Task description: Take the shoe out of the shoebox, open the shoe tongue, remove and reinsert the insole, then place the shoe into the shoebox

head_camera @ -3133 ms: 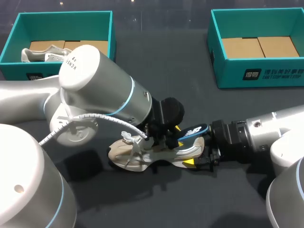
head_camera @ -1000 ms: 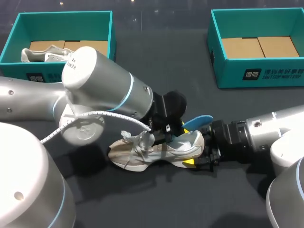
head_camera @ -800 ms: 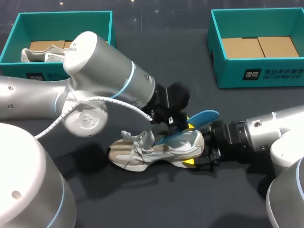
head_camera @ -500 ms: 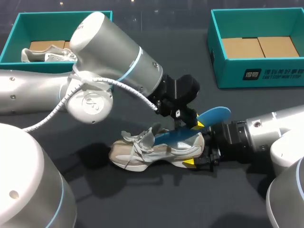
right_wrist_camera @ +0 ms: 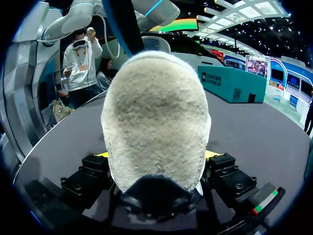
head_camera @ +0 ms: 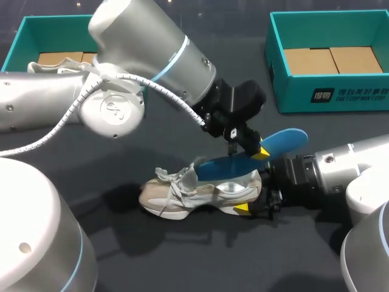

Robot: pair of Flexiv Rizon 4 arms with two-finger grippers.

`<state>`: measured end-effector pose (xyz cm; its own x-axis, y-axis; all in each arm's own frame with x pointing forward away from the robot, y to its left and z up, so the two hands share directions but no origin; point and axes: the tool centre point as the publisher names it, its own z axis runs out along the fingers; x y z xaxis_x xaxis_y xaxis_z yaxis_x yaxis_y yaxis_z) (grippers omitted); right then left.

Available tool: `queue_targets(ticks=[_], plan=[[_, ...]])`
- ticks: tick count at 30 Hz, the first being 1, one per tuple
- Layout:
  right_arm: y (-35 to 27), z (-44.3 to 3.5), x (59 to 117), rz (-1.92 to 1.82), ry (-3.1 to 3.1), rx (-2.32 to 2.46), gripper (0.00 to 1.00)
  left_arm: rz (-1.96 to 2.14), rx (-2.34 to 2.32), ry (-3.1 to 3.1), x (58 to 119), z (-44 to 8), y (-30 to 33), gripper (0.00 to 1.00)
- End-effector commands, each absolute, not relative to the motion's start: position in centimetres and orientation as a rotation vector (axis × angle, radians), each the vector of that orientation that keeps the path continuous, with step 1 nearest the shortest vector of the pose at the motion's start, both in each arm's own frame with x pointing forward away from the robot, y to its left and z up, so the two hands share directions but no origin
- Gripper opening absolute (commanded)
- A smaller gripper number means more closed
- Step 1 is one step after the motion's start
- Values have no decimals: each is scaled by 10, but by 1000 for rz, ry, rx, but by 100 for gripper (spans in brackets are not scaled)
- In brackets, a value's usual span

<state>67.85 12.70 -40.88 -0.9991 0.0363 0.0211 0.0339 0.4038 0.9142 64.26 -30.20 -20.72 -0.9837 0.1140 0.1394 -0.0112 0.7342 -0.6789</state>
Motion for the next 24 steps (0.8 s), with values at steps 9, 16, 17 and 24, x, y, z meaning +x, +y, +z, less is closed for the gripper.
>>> queue_targets(ticks=[9,16,17,24], plan=[[127,-409,677,1707,2633,67,0,1231,2,-2711,633,-186,-293,0],[127,-409,677,1707,2633,67,0,1438,19,-2656,623,-128,-294,0],[127,-409,677,1707,2633,67,0,1460,15,-2648,621,-118,-293,0],[127,-409,677,1707,2633,67,0,1486,2,-2627,619,-107,-291,0]])
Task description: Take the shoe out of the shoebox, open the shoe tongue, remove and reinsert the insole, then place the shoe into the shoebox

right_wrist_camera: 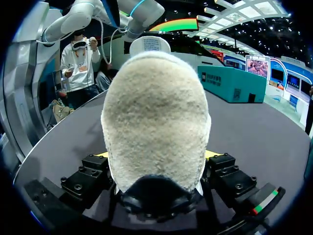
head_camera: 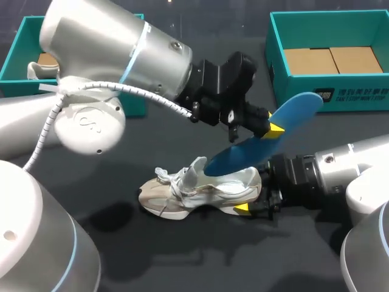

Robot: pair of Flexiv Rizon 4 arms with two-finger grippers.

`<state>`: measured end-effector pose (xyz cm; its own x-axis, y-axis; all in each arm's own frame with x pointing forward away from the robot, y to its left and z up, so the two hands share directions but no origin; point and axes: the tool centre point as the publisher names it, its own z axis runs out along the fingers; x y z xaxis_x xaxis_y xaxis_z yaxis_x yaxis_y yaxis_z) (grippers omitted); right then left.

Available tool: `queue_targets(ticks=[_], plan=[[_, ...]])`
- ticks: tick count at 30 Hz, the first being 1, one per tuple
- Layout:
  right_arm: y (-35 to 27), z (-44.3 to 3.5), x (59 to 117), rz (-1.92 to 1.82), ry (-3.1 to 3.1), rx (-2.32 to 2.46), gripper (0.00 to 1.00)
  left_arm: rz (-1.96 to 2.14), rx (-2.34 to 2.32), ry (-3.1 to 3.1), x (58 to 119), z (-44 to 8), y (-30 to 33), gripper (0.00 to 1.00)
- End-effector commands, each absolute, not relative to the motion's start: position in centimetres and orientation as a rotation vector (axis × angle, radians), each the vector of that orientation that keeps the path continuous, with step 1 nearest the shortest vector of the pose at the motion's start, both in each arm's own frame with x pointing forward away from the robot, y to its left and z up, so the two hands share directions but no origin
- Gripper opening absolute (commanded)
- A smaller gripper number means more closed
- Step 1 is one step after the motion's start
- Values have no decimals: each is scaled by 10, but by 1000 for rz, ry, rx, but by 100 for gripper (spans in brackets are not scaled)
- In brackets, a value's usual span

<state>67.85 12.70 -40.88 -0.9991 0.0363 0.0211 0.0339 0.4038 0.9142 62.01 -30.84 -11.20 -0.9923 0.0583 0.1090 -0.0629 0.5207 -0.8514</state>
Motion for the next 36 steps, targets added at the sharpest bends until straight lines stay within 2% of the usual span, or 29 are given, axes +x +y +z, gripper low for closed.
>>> queue_targets(ticks=[1,6,13,17,26,36], plan=[[127,-409,677,1707,2633,67,0,1486,2,-2627,619,-107,-291,0],[127,-409,677,1707,2633,67,0,1516,25,-2597,620,-109,-289,0],[127,-409,677,1707,2633,67,0,1828,29,-2366,618,-47,-262,0],[127,-409,677,1707,2633,67,0,2024,-76,-2075,616,-10,-220,0],[127,-409,677,1707,2633,67,0,2024,-76,-2075,616,-10,-220,0],[127,-409,677,1707,2633,67,0,2056,134,-2168,604,28,-180,0]])
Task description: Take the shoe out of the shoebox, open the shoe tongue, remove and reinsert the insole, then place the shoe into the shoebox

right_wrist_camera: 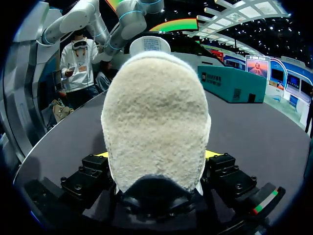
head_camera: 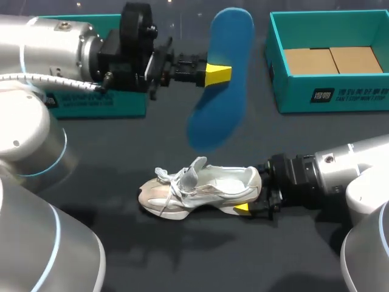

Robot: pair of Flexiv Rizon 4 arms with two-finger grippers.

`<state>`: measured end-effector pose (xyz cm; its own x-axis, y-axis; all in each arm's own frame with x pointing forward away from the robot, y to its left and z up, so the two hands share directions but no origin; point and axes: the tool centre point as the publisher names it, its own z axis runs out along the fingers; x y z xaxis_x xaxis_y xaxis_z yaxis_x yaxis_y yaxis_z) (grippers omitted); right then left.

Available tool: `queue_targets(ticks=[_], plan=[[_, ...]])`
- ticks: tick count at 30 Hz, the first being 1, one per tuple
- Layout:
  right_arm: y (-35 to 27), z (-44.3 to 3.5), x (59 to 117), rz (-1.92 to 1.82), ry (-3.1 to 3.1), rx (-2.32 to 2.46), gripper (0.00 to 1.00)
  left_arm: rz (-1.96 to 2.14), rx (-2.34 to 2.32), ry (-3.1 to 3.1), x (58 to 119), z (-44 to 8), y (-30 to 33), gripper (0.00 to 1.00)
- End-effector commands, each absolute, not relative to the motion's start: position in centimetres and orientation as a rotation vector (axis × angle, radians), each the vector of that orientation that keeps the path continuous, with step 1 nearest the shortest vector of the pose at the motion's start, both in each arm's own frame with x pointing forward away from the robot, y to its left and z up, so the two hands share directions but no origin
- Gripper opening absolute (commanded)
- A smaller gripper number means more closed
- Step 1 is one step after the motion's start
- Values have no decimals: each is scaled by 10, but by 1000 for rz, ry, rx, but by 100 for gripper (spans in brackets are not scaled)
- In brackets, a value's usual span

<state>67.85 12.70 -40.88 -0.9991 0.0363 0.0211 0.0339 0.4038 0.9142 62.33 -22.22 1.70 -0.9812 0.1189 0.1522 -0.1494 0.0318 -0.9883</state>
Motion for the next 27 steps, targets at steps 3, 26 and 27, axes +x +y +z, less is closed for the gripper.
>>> queue_targets(ticks=[3,26,27], plan=[[127,-409,677,1707,2633,67,0,2056,134,-2168,604,28,-180,0],[127,-409,677,1707,2633,67,0,2049,230,-2051,580,26,-159,0],[127,-409,677,1707,2633,67,0,2049,230,-2051,580,26,-159,0]])
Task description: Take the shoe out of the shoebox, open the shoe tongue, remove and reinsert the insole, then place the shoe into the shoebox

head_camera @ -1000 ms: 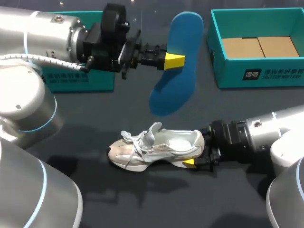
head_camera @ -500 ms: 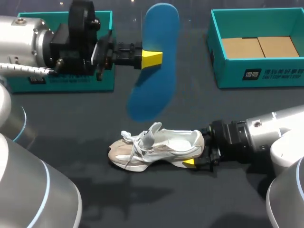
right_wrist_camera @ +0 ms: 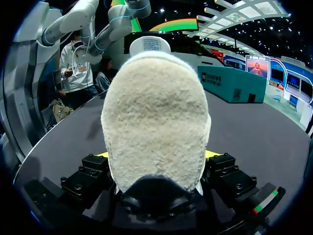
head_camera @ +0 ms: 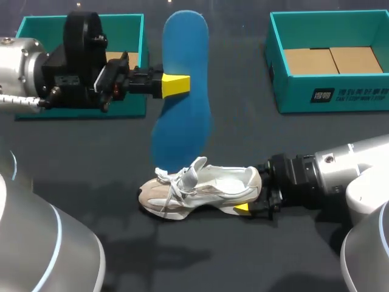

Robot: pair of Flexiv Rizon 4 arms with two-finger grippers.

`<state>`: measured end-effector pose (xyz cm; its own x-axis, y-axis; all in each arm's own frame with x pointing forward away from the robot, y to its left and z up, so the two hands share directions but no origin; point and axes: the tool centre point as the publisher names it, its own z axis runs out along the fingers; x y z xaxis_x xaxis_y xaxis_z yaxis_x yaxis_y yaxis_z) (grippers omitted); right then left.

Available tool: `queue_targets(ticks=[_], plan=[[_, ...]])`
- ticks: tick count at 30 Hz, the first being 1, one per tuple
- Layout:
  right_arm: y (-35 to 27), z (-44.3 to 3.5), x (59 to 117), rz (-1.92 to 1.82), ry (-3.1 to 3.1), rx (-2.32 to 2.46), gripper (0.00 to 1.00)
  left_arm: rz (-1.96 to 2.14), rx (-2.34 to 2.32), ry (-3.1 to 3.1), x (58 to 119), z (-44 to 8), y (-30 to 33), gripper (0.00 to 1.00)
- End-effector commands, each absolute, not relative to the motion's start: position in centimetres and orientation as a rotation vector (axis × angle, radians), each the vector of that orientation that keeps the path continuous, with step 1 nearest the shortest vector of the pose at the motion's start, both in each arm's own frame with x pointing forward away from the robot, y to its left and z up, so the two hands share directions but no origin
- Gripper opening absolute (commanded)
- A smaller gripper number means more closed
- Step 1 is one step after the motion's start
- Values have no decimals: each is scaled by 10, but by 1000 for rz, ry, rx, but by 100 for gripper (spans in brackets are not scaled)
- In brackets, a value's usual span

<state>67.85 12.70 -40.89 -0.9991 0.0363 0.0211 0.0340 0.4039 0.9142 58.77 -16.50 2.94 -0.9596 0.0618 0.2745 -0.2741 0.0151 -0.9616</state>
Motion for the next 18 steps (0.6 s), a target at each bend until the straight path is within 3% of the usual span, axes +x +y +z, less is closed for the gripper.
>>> queue_targets(ticks=[1,18], plan=[[127,-409,677,1707,2633,67,0,2049,230,-2051,580,26,-159,0],[127,-409,677,1707,2633,67,0,2035,266,-1993,566,6,-150,0]])
